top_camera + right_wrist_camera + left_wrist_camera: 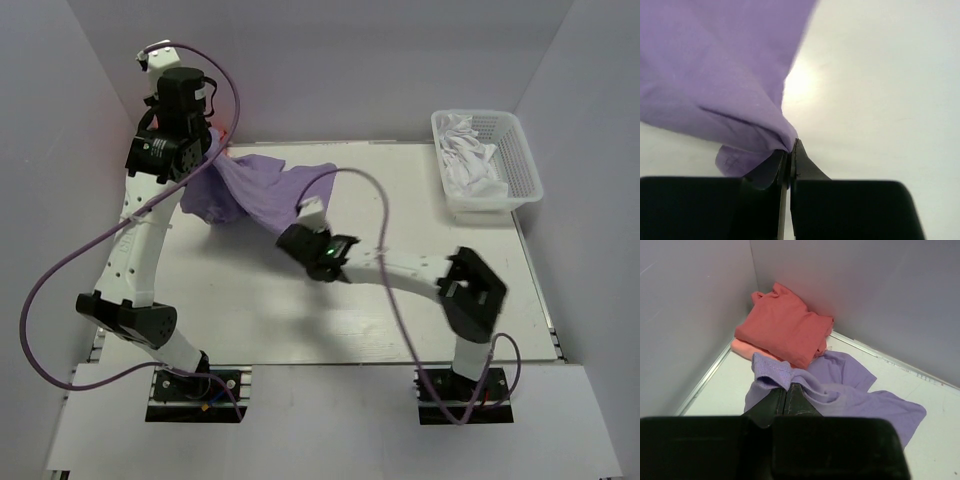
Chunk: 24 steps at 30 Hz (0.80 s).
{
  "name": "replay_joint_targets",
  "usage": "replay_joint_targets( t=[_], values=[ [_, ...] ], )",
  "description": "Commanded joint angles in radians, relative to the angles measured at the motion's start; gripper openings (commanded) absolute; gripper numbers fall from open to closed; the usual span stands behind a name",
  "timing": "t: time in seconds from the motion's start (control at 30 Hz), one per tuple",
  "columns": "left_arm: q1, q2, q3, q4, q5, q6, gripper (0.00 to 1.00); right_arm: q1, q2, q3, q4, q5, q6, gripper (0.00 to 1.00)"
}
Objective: Fold and stack the t-shirts
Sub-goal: Flatten out the tshirt
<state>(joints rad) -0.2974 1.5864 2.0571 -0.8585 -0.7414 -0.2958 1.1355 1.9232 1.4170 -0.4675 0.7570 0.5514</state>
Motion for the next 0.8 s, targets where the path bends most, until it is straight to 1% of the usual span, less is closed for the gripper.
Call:
replay_joint_targets(
  t=[0.0, 0.07, 0.1, 0.13, 0.17, 0.2, 0.27, 0.3, 0.33, 0.4, 0.43, 0.47, 0.53, 0.57, 0.63, 0.67, 0.7, 0.73, 0.77],
  values=[
    [0.001, -0.065, 0.057, 0.033, 0.028, 0.011, 0.0, -0.078, -0.284, -0.073, 0.064, 0.244, -0.158, 0.0],
    [0.001, -0.065, 0.071, 0.033, 0.049, -0.02, 0.0, -0.127, -0.355, -0.096, 0.09, 0.304, -0.25, 0.0],
    [0.001, -0.065, 0.052, 0.061, 0.101, -0.02, 0.0, -0.138, -0.459, -0.104, 0.119, 0.309, -0.308, 0.0],
    [0.001, -0.084, 0.041, 0.081, 0.131, -0.02, 0.0, -0.167, -0.493, -0.108, 0.179, 0.306, -0.393, 0.0],
    [0.001, -0.097, 0.041, 0.101, 0.154, -0.02, 0.0, -0.174, -0.524, -0.121, 0.214, 0.286, -0.439, 0.0],
    [0.001, -0.107, 0.031, 0.114, 0.187, -0.034, 0.0, -0.186, -0.621, -0.13, 0.318, 0.278, -0.579, 0.0],
    [0.001, -0.117, 0.061, 0.127, 0.2, -0.043, 0.0, -0.201, -0.697, -0.116, 0.374, 0.257, -0.657, 0.0],
    [-0.008, -0.129, 0.111, 0.127, 0.209, -0.054, 0.0, -0.209, -0.729, -0.087, 0.407, 0.255, -0.735, 0.0],
    [-0.017, -0.129, 0.139, 0.127, 0.221, -0.045, 0.0, -0.213, -0.756, -0.069, 0.411, 0.234, -0.767, 0.0],
    [-0.017, -0.138, 0.207, 0.113, 0.263, -0.045, 0.0, -0.223, -0.774, 0.017, 0.424, 0.19, -0.853, 0.0],
    [-0.017, -0.164, 0.207, 0.113, 0.273, -0.045, 0.0, -0.224, -0.786, 0.042, 0.415, 0.176, -0.92, 0.0],
    [-0.017, -0.181, 0.207, 0.127, 0.299, -0.045, 0.0, -0.224, -0.788, 0.103, 0.438, 0.174, -0.976, 0.0],
    [-0.017, -0.222, 0.189, 0.136, 0.336, -0.045, 0.0, -0.224, -0.783, 0.143, 0.454, 0.22, -1.085, 0.0],
    [-0.017, -0.268, 0.169, 0.151, 0.347, -0.045, 0.0, -0.224, -0.779, 0.201, 0.495, 0.229, -1.107, 0.0],
    [-0.017, -0.314, 0.159, 0.165, 0.347, -0.054, 0.0, -0.224, -0.799, 0.238, 0.526, 0.252, -1.181, 0.0],
    [-0.017, -0.353, 0.159, 0.165, 0.367, -0.054, 0.0, -0.22, -0.803, 0.297, 0.527, 0.242, -1.194, 0.0],
    [-0.017, -0.371, 0.159, 0.165, 0.381, -0.054, 0.0, -0.22, -0.816, 0.316, 0.527, 0.236, -1.199, 0.0],
    [-0.017, -0.391, 0.159, 0.165, 0.422, -0.063, 0.0, -0.22, -0.835, 0.335, 0.495, 0.19, -1.208, 0.0],
    [-0.017, -0.413, 0.159, 0.165, 0.454, -0.063, 0.0, -0.22, -0.857, 0.388, 0.471, 0.168, -1.203, 0.0]
  ],
)
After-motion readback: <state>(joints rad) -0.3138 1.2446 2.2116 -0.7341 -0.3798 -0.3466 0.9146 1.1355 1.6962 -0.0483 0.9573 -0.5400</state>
